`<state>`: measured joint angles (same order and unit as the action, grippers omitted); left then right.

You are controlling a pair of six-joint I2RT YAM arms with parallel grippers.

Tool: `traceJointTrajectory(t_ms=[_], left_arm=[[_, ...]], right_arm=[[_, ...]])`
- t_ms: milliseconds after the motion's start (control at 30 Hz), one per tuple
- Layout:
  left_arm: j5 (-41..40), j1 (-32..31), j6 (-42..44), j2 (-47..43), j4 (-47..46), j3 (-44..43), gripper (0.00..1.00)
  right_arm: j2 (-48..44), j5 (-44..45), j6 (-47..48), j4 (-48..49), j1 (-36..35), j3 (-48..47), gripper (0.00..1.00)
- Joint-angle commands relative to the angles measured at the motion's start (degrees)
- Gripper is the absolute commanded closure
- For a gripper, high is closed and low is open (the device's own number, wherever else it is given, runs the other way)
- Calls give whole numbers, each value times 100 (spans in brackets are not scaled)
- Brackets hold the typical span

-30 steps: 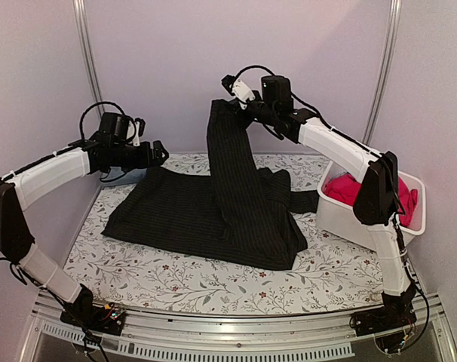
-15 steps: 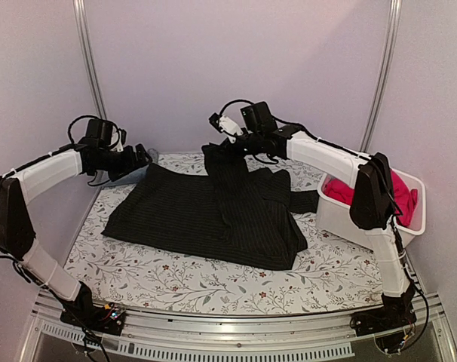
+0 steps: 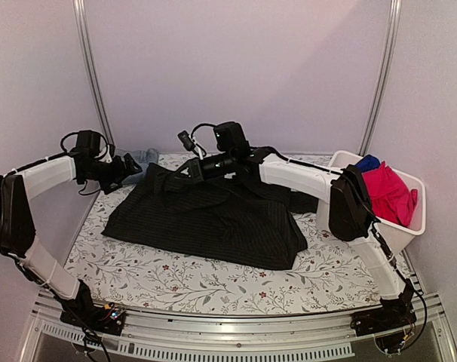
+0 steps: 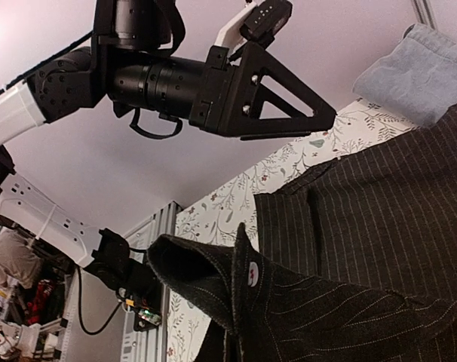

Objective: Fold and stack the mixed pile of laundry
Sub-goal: Fold the flattened shirt at the center of the board.

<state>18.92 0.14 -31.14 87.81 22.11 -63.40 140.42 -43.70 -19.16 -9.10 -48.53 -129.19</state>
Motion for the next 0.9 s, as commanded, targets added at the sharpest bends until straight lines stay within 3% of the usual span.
traceJointTrajectory(t_ms=[0, 133, 267, 400, 500, 667, 867], left_arm=[[339, 114, -9, -63, -25, 299, 0], [359, 153, 105, -207, -12, 545, 0], [613, 179, 283, -401, -47, 790, 0], [1009, 154, 406, -611, 29, 1007, 0], [1314, 34, 315, -749, 141, 1195, 7], [1568, -404, -63, -947, 274, 1586, 19], [1553, -1375, -437, -679, 103, 1990, 30]], right_arm=[[706, -1055, -1935, 1715, 79, -381, 98], [685, -1736, -2308, 2375, 140, -37, 63], [388, -2364, -2176, 2392, 187, 333, 48], [-312, -2027, -1964, 2277, 478, 1303, 47], [-1001, -1079, -1261, 1178, 800, 1814, 51], [-1206, 238, 864, -1162, 881, 1301, 51], [-709, 743, 1737, -2285, 779, 607, 51]])
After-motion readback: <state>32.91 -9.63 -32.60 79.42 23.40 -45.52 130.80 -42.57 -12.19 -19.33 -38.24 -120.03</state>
